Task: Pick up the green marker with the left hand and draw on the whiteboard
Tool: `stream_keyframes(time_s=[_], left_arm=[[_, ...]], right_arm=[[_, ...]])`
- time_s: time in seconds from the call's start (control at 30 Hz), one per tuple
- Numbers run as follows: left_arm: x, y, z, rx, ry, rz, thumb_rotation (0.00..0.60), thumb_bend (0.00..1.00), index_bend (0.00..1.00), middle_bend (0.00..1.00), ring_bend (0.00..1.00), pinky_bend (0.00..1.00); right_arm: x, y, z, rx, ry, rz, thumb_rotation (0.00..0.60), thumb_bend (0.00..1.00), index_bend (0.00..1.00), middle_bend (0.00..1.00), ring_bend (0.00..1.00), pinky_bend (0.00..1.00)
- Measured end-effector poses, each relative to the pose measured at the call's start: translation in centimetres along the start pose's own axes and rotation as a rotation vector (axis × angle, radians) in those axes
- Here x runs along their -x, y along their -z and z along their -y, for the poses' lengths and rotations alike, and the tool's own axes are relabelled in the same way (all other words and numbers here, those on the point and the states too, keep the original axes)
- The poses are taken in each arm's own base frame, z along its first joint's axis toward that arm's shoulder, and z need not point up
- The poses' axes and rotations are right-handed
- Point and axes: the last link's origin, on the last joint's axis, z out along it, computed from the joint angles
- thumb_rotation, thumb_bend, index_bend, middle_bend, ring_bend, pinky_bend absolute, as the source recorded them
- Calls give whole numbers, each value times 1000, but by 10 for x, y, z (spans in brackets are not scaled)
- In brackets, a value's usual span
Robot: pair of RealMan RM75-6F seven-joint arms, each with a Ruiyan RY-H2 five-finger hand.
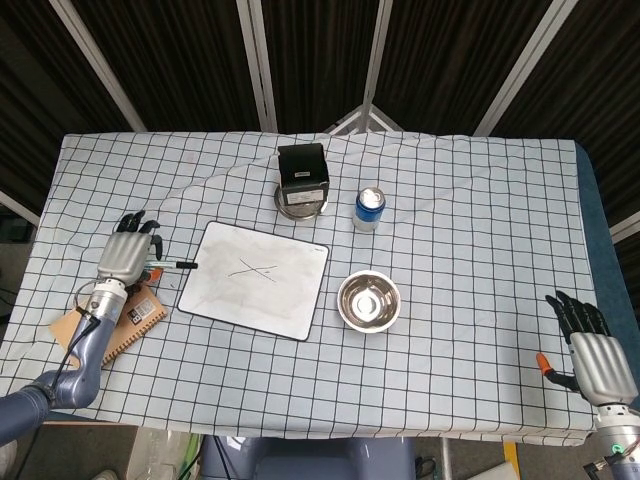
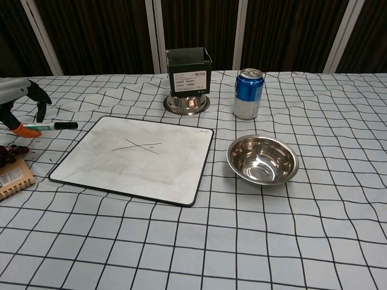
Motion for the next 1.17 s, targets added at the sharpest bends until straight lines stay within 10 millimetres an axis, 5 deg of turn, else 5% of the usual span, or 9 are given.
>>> stream_keyframes(time_s=[0.33, 0.7, 0.9, 1.17], left_arm=[[-1, -1, -4, -9, 12, -12, 600, 172, 170, 0, 0, 0], [-19, 16, -10, 13, 73, -42, 600, 164, 91, 0, 0, 0], [-32, 59, -6, 24, 132, -95, 600, 154, 19, 0, 0, 0], [-35, 153, 30, -14, 112, -172, 600, 142, 0, 0, 0, 0]], right_arm=[[0, 1, 0, -2, -1, -3, 600, 348, 0, 0, 0, 0], [-1, 2, -1, -4, 9, -8, 600, 347, 0, 0, 0, 0], [-1, 3, -3, 0, 31, -9, 600, 348, 0, 0, 0, 0], [0, 3, -2, -6, 87, -19, 600, 348, 0, 0, 0, 0]])
